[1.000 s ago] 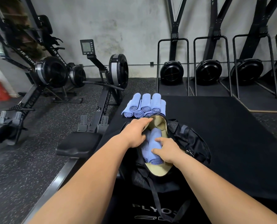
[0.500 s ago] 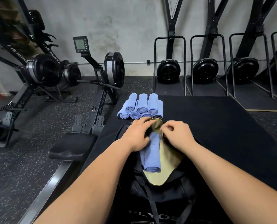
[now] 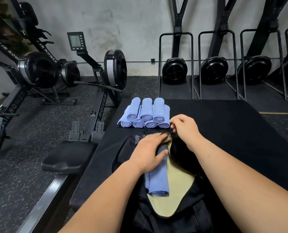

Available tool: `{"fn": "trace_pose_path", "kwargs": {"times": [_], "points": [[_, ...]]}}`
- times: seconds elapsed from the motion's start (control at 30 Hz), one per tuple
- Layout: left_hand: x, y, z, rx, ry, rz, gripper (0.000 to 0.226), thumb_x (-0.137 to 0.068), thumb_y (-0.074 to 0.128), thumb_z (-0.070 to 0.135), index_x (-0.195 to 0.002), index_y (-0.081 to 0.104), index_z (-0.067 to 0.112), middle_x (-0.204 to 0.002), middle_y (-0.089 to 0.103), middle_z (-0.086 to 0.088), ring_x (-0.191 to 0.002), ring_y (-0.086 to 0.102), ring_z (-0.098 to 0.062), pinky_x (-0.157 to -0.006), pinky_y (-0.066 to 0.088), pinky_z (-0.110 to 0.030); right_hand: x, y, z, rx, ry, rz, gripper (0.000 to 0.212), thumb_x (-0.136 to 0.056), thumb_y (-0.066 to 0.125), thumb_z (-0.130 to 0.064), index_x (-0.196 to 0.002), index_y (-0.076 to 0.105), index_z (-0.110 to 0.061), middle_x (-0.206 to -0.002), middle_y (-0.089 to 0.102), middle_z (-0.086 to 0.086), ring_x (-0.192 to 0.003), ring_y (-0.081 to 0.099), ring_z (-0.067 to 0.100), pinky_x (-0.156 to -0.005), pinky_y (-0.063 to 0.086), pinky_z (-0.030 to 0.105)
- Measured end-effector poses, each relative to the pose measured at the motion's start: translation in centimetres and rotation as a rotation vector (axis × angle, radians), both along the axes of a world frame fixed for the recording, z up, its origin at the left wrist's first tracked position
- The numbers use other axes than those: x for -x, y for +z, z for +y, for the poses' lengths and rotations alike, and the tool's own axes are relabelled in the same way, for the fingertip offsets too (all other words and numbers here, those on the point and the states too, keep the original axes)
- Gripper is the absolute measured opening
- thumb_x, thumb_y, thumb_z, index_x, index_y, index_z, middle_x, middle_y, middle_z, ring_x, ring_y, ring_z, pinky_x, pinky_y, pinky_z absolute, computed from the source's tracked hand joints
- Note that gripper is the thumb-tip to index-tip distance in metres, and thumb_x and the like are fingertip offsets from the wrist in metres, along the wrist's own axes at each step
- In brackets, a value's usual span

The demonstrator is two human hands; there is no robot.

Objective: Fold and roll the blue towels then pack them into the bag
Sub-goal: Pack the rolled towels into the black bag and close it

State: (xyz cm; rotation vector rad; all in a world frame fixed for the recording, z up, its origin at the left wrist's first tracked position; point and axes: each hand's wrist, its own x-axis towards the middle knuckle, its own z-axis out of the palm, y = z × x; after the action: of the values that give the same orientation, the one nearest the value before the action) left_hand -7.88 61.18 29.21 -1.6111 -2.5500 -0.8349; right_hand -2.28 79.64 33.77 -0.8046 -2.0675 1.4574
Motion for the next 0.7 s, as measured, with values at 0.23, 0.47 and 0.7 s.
{"fn": "trace_pose_path", "kwargs": {"times": [0.23,0.47,0.7], "points": [[0.5,-3.0,-0.3,0.020,0.049,-0.068,0.057,-0.102,0.054,0.046,-0.155,0.044,0.030,-0.142,0.060,0.009,-0.130,0.054,-0.018,-0.114,0.039,-0.038,3.3,-2.9,2.2,-0.221,0.074,-0.202,0.021,-0.093,0.061,-0.021,-0.105,0.072,-0.035,-0.092,0.070,-0.005,-0.091,0.066,0.017,-0.074,0.047,0.023],[0.5,-3.8,-0.2,0.013,0.066,-0.053,0.059,-0.104,0.051,0.047,-0.160,0.036,0.034,-0.139,0.056,0.014,-0.130,0.049,-0.013,-0.116,0.034,-0.033,8.6,-4.2,3.8,-0.405,0.158,-0.306,0.049,-0.098,0.063,-0.029,-0.146,0.056,-0.038,-0.132,0.056,0.017,-0.118,0.059,0.034,-0.093,0.044,0.035],[0.8,-4.6,-0.1,0.000,0.069,-0.066,0.061,-0.105,0.051,0.047,-0.161,0.032,0.034,-0.144,0.050,0.018,-0.136,0.043,-0.010,-0.119,0.027,-0.029,13.9,-4.4,4.7,-0.447,0.156,-0.358,0.049,-0.103,0.056,-0.041,-0.151,0.049,-0.040,-0.143,0.054,0.022,-0.131,0.049,0.041,-0.106,0.043,0.044]]}}
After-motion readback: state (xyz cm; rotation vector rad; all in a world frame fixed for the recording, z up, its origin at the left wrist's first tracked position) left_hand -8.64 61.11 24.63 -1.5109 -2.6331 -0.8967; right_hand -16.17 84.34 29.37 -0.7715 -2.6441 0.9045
